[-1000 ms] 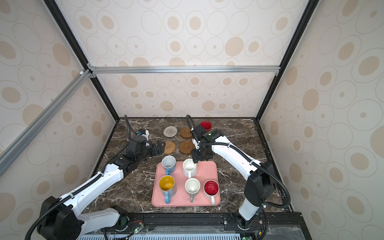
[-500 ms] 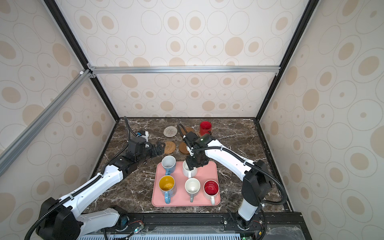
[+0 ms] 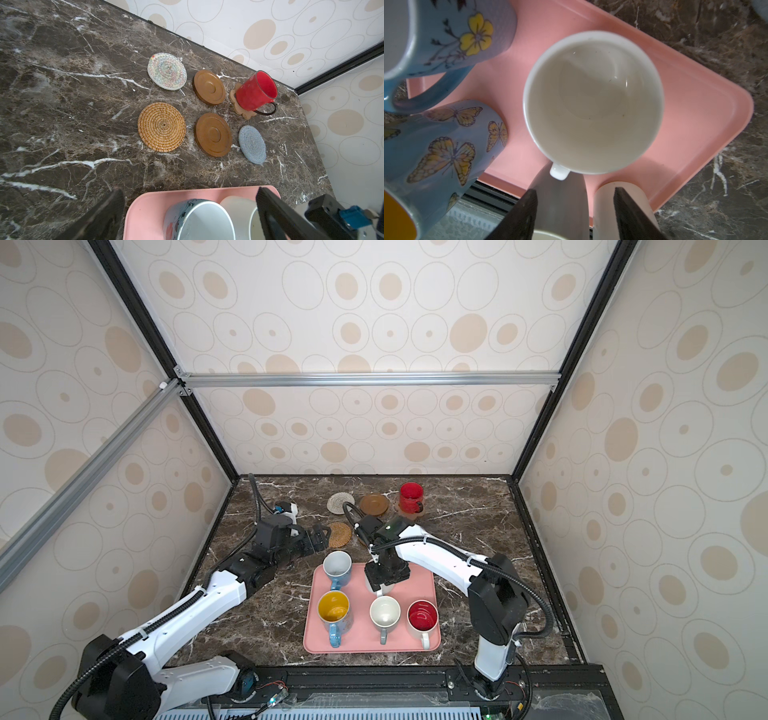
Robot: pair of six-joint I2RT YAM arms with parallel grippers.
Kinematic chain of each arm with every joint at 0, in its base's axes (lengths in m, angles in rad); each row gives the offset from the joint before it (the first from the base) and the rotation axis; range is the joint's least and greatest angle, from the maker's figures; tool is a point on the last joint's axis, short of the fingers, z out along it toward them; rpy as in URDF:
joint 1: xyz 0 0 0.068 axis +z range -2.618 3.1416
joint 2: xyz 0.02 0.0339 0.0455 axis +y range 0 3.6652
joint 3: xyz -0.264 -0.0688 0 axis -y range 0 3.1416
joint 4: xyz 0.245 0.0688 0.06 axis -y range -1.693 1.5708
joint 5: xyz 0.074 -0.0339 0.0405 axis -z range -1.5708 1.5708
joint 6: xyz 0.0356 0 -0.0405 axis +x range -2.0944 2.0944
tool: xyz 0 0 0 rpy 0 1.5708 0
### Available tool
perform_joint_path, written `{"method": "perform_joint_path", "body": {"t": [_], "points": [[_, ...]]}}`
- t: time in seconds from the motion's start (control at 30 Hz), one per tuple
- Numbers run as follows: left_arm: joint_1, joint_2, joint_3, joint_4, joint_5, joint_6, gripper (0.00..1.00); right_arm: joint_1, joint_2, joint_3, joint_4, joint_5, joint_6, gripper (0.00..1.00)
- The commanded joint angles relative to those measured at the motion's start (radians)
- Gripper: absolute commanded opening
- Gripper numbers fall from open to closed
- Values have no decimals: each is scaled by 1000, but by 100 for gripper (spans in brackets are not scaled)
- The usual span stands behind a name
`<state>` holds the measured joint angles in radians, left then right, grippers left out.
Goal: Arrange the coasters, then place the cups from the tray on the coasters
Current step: 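Move the right gripper back over the white mug on the tray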
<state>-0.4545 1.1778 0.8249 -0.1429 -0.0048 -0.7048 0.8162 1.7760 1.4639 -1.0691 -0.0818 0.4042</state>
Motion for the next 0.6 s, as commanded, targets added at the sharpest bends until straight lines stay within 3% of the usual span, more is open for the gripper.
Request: {"method": "perform_joint_path", "body": {"t": [0.0, 0.57], "points": [[6, -11, 0, 15, -6, 5, 100, 12, 19, -9, -9, 18, 24, 63], [5, -18, -3, 8, -9, 18, 100, 10, 44, -21, -14, 184, 79, 64]]}}
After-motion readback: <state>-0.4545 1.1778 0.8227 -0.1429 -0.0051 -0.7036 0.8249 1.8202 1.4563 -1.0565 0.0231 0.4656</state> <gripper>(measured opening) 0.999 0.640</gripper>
